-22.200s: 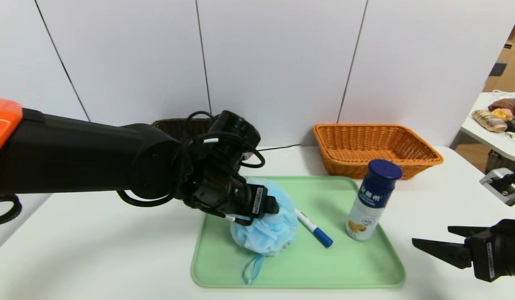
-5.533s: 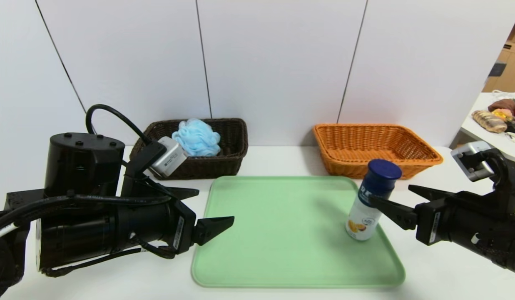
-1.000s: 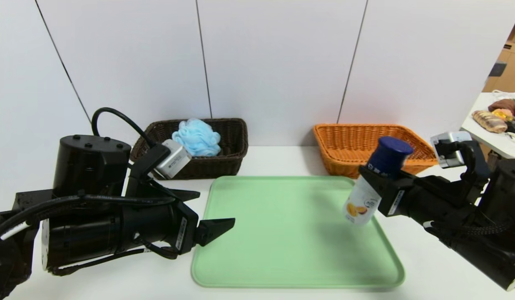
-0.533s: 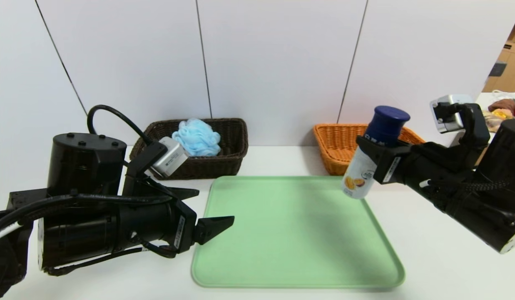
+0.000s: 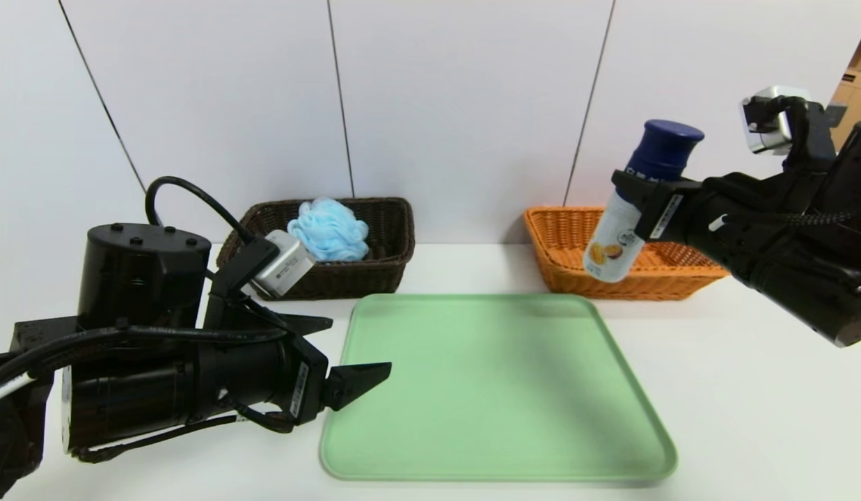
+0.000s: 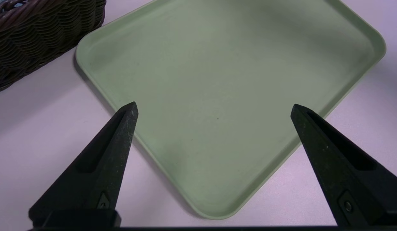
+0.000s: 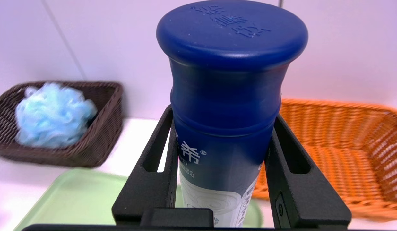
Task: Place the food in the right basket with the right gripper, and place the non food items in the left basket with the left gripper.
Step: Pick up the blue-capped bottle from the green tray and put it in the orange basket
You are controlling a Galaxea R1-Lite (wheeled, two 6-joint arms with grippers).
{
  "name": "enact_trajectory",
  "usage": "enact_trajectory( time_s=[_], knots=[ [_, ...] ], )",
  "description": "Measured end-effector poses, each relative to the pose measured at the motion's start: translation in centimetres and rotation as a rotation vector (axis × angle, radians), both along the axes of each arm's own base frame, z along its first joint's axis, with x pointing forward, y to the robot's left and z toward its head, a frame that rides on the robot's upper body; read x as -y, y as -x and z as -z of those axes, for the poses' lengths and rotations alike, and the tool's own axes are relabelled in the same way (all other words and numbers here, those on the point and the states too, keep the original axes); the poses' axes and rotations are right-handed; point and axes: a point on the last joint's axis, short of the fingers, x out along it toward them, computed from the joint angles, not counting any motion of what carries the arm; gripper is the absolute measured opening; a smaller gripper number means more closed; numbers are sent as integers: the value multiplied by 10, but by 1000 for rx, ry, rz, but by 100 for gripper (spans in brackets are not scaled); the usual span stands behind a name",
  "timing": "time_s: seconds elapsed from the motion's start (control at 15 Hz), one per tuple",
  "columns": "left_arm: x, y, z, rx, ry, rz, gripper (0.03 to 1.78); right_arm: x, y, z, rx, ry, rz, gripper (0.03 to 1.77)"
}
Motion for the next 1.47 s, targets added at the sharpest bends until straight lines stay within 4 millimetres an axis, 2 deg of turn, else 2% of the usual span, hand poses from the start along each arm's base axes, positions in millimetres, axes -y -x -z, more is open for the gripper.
enact_trajectory(
  time_s=[0.33, 1.0, 1.47],
  knots=[
    [-1, 1, -3, 9, 6, 0, 169, 13, -26, -4, 15, -3, 78, 76],
    [-2, 3, -5, 19, 12, -1, 169, 34, -81, 12, -12, 54, 200, 76],
    [-3, 4, -7, 25, 15, 2, 169, 45, -130, 26, -17, 77, 253, 76]
  ],
)
